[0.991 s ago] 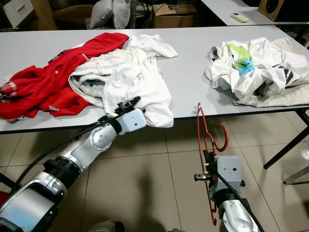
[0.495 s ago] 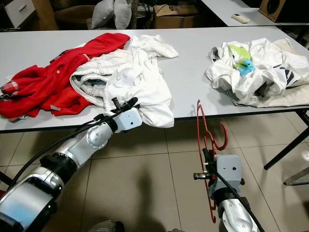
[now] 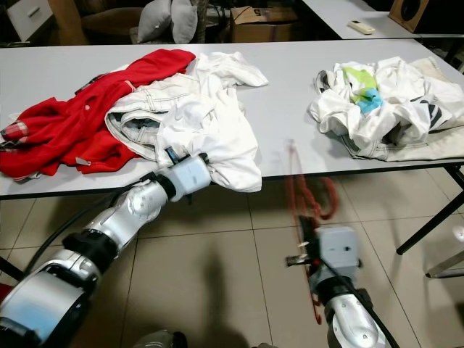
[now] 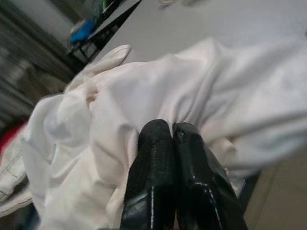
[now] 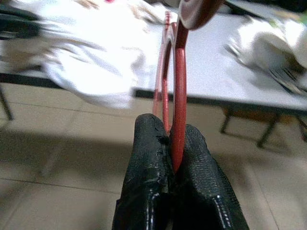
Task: Hang hanger
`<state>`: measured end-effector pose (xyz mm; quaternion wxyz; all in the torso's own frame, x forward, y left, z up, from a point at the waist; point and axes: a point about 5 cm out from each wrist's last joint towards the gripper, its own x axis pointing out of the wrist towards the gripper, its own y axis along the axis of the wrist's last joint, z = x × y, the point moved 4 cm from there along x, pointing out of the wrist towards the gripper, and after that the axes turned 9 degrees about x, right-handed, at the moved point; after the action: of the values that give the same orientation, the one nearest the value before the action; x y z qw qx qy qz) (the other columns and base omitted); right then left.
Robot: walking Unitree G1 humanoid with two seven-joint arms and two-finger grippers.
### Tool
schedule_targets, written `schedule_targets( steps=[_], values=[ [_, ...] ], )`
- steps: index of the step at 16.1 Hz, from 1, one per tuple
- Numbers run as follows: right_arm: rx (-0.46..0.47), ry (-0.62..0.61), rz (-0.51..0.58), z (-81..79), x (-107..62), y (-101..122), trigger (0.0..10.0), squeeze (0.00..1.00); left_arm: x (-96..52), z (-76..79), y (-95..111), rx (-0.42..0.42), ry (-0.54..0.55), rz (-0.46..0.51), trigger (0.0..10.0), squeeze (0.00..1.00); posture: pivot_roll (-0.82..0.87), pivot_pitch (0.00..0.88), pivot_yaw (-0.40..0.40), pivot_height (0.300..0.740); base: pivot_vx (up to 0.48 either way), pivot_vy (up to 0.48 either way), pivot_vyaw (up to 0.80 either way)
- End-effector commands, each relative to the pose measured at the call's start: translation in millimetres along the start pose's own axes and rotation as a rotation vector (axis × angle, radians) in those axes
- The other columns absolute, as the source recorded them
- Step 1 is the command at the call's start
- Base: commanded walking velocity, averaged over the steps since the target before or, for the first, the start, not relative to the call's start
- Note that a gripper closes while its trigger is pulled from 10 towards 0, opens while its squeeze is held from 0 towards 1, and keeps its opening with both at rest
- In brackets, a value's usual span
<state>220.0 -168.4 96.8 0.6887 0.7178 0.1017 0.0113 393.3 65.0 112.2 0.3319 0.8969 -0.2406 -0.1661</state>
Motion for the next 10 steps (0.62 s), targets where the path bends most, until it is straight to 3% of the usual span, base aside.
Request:
schedule_targets(
  steps=[1,2,3,5,7,10],
  values=[
    [0.002,0.077,0.031,-11.5,-2.3,8,10.0,0.00,4.7,-19.5,11,-0.080,0.032,0.028,0.0,0.00,-0.08,0.053,0.039,0.740,0.000,0.000,0.00],
    [0.006,0.135,0.031,-19.7,-6.9,11,10.0,0.00,9.3,-39.2,27,-0.213,0.066,0.088,0.0,0.00,-0.07,0.052,0.037,0.740,0.000,0.000,0.00],
    [0.008,0.147,0.031,-21.5,-8.1,11,10.0,0.00,10.4,-45.3,32,-0.244,0.076,0.108,0.0,0.00,-0.07,0.052,0.037,0.740,0.000,0.000,0.00],
    [0.018,0.228,0.028,-30.6,-11.8,15,10.0,0.00,14.4,-102.2,72,-0.436,0.184,0.254,0.0,0.00,-0.07,0.046,0.045,0.740,0.000,0.000,0.00],
    [0.011,0.279,0.023,-35.5,-12.8,16,10.0,0.00,14.3,-125.7,90,-0.483,0.202,0.309,0.0,0.00,-0.07,0.044,0.045,0.740,0.000,0.000,0.00],
    [0.003,0.344,0.044,-43.1,-14.7,25,10.0,0.00,14.0,-138.7,112,-0.485,0.153,0.372,0.0,0.00,-0.07,0.034,0.050,0.740,0.000,0.000,0.00]
  ],
)
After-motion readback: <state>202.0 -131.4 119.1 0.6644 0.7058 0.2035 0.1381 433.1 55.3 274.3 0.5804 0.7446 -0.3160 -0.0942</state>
